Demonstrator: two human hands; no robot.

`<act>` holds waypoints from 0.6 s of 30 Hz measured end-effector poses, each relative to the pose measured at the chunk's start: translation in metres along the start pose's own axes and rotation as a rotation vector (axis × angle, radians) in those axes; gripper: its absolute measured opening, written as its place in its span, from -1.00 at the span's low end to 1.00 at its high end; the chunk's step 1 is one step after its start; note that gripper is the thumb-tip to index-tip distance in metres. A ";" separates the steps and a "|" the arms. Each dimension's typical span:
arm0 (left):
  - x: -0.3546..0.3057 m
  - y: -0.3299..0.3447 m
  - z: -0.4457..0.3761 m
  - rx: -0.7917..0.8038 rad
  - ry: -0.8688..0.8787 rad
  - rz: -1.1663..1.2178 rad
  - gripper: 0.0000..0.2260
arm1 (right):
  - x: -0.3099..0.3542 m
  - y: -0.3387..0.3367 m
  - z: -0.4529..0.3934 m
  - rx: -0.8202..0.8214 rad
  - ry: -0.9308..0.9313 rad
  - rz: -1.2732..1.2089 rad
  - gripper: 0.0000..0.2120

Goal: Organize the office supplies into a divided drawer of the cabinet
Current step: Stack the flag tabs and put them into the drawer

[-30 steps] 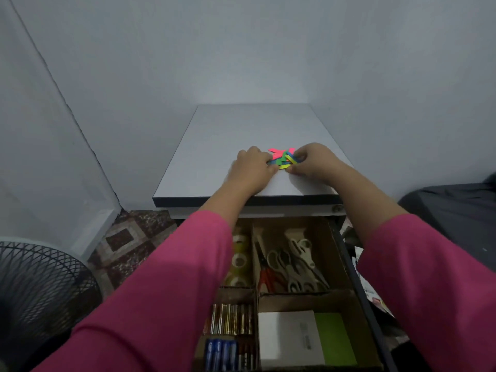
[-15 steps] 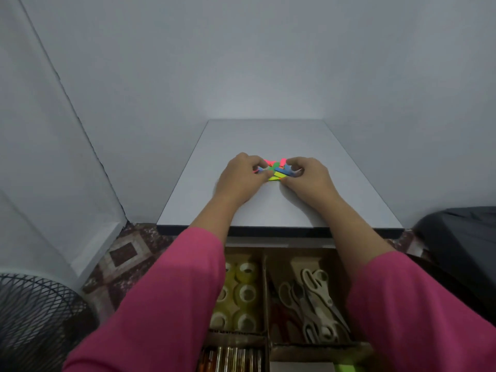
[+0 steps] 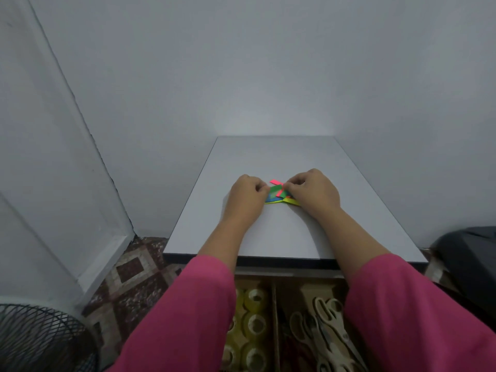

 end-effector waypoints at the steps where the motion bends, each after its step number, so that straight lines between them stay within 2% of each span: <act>1: 0.003 -0.001 -0.001 -0.009 -0.019 0.015 -0.82 | -0.001 0.000 -0.001 -0.003 0.004 -0.011 -0.87; 6: 0.006 -0.006 0.005 -0.027 -0.079 0.154 -0.85 | -0.006 -0.004 0.000 -0.039 0.023 -0.098 -0.85; 12: -0.013 0.005 0.023 0.126 0.057 0.087 -0.86 | -0.009 0.002 0.000 -0.002 0.040 -0.101 -0.84; 18: -0.006 0.000 0.010 0.028 0.037 0.083 -0.84 | -0.013 -0.002 0.002 -0.024 0.083 -0.227 -0.85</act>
Point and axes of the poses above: each hand's wrist, its own z-axis away from the middle knuckle, its own y-axis out of the palm, x = y × z, the point moved 10 cm from there along -z, towards the middle knuckle
